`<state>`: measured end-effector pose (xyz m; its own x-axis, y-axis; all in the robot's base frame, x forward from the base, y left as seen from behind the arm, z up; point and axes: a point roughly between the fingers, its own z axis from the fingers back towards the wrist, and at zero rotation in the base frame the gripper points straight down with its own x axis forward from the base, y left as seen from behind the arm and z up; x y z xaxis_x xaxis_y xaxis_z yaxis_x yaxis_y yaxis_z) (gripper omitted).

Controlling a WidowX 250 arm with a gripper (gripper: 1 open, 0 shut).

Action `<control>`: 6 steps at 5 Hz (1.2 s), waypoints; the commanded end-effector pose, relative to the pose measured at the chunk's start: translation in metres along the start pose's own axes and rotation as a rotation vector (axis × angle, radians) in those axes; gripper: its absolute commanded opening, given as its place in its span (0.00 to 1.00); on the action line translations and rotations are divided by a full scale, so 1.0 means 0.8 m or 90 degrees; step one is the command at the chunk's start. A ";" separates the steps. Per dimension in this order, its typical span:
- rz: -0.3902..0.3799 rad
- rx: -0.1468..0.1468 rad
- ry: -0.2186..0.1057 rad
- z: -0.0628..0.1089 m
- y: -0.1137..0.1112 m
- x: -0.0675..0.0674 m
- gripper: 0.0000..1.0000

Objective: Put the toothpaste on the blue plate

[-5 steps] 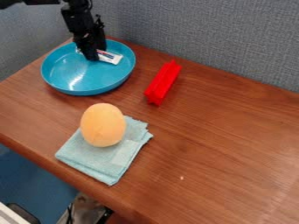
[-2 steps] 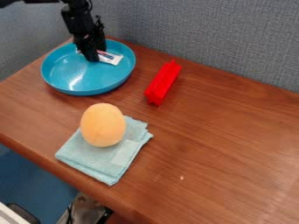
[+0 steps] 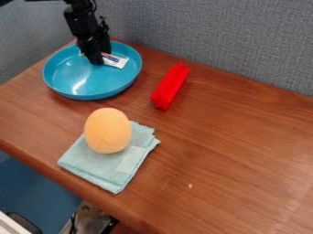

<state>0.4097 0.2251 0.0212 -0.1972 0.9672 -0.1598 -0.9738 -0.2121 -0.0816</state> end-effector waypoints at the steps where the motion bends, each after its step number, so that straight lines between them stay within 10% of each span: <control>1: 0.012 -0.011 -0.018 0.020 0.007 0.015 0.00; 6: 0.024 -0.004 -0.025 0.008 0.015 0.026 0.00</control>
<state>0.4081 0.2266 0.0189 -0.2027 0.9680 -0.1477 -0.9720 -0.2172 -0.0894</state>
